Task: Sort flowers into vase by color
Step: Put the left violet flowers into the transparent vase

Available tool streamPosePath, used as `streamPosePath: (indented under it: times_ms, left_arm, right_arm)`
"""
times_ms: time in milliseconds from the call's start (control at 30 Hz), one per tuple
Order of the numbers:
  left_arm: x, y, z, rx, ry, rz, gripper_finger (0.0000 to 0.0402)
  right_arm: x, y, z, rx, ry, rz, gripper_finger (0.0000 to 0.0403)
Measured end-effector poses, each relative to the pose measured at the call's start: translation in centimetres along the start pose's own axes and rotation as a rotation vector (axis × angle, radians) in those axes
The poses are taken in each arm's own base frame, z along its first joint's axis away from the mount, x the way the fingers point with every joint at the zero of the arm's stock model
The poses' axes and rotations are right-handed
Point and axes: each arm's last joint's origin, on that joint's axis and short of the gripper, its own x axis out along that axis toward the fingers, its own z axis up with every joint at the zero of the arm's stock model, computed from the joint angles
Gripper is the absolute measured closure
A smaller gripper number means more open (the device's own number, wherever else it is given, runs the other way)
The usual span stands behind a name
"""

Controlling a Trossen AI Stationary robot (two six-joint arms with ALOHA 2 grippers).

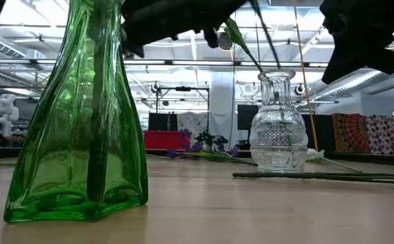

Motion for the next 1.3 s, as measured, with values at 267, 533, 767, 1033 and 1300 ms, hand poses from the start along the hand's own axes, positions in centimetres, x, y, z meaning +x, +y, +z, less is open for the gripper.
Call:
streamPosePath:
  times_ms: [267,533,767,1033,1300]
  left_arm:
    - [1.3,0.5,-1.3,-0.012,0.037,0.004,0.0388]
    - [1.3,0.4,-2.0,0.014,0.106,0.006,0.0378]
    - [2.1,0.0,-1.7,0.049,0.146,-0.006,0.0377]
    - [4.4,0.5,-0.8,-0.021,0.380,-0.008,0.0365]
    - [5.1,0.6,0.1,-0.057,0.462,-0.022,0.0287]
  right_arm:
    - [0.0,0.0,0.0,-0.025,0.000,0.000,0.0399]
    - [0.0,0.0,0.0,-0.044,0.000,-0.002,0.0399]
    - [0.0,0.0,0.0,-0.054,0.000,-0.002,0.0399]
    - [0.0,0.0,0.0,-0.029,0.001,-0.001,0.0399]
    - [0.0,0.0,0.0,-0.026,0.000,0.001,0.0399]
